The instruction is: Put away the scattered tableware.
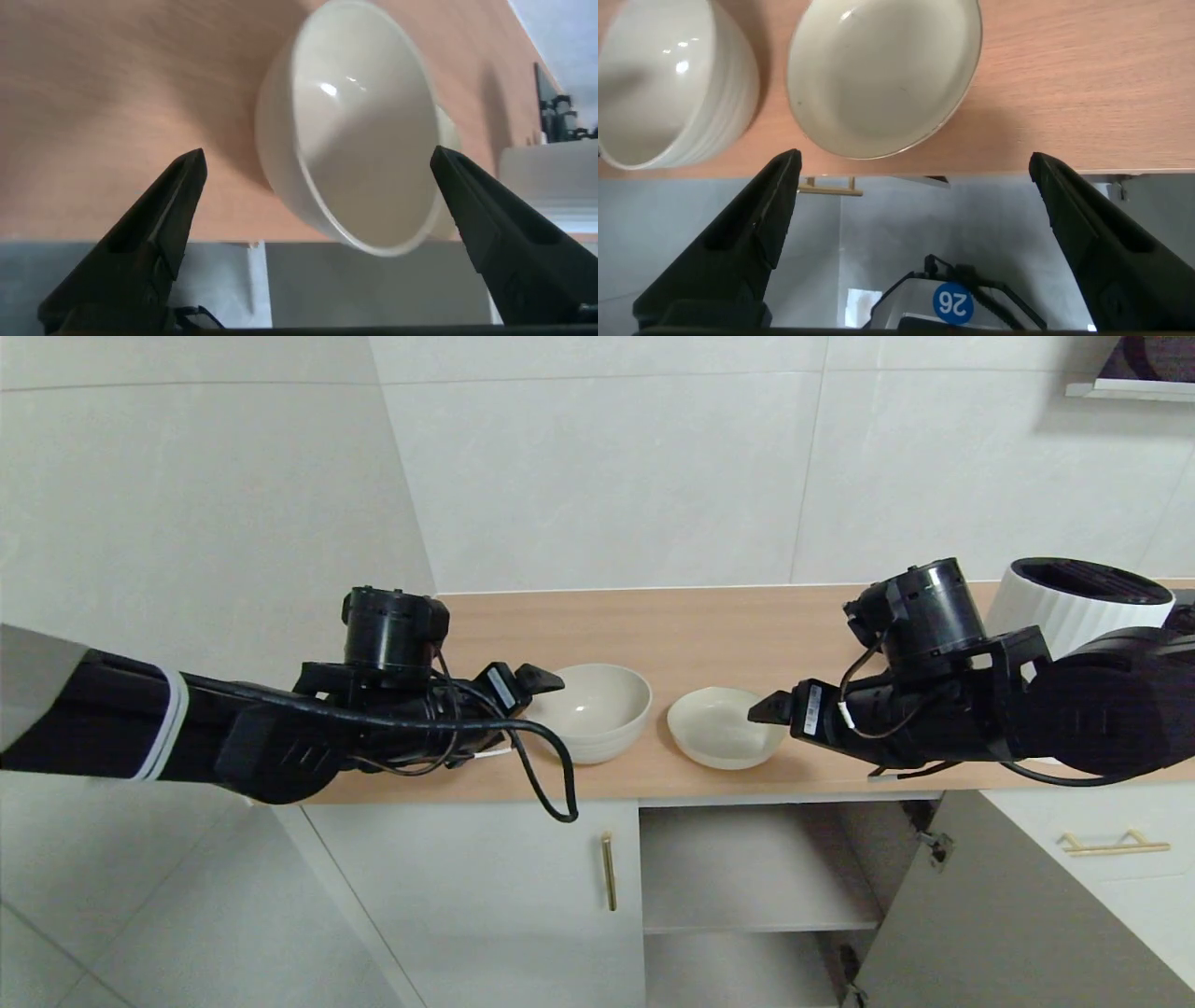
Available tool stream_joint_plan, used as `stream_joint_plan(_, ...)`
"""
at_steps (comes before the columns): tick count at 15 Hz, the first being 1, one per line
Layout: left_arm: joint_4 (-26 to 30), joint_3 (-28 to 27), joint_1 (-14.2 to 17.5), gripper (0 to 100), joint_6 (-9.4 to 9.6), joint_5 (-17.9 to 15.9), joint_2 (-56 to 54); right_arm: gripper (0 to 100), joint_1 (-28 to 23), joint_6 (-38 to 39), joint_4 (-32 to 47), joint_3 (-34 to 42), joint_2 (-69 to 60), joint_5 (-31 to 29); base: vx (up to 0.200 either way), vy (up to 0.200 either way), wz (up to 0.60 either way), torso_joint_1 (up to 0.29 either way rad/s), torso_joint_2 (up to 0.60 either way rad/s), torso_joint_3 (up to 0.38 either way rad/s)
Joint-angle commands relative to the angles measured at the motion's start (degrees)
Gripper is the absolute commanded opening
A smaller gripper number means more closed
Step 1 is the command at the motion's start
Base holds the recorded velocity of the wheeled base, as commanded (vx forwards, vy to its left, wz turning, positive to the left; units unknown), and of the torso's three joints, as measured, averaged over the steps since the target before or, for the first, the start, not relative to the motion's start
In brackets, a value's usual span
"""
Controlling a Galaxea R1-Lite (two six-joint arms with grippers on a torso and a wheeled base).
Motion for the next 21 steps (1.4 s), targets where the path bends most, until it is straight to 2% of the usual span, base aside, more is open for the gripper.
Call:
stream_joint_plan(1, -0.03, -0.16, -0.01, 100, -0.02, 0.07, 2.29, 100, 0.04, -0.09, -0.05, -0.01, 0.41, -0.06, 0.000, 0.000, 0.00, 0.000, 0.00, 0.000)
stream_joint_plan(7, -0.74, -0.25, -0.01, 100, -0.02, 0.07, 2.82, 100, 0.04, -0.09, -0.05, -0.01, 0.33, -0.06, 0.000, 0.000, 0.00, 0.000, 0.00, 0.000)
stream_joint_plan(8, -0.74, -0.16, -0.01, 0, 0.07, 0.51, 2.82, 100, 0.04, -0.09, 0.03, -0.01, 0.33, -0.06, 0.000, 0.000, 0.00, 0.000, 0.00, 0.000)
stream_joint_plan(16, -0.56, 0.36, -0.01, 0, 0.07, 1.48, 0.89, 100, -0.75, -2.28, 0.03, -0.80, 0.41, -1.03, 0.000, 0.000, 0.00, 0.000, 0.00, 0.000)
stream_joint_plan(17, -0.38, 1.59, -0.01, 0, 0.68, 1.13, -0.52, 100, -1.63, -4.31, 0.03, -1.68, 1.03, -2.52, 0.000, 0.000, 0.00, 0.000, 0.00, 0.000)
stream_joint_plan(19, -0.47, 3.79, -0.01, 0, 3.67, 0.95, -1.66, 100, -1.89, -6.94, 0.03, -3.53, 3.49, -5.78, 0.000, 0.000, 0.00, 0.000, 0.00, 0.000)
stream_joint_plan(21, -0.74, 4.41, -0.01, 0, 4.72, 0.86, -2.28, 100, -1.89, -8.17, 0.03, -5.11, 6.21, -8.15, 0.000, 0.000, 0.00, 0.000, 0.00, 0.000)
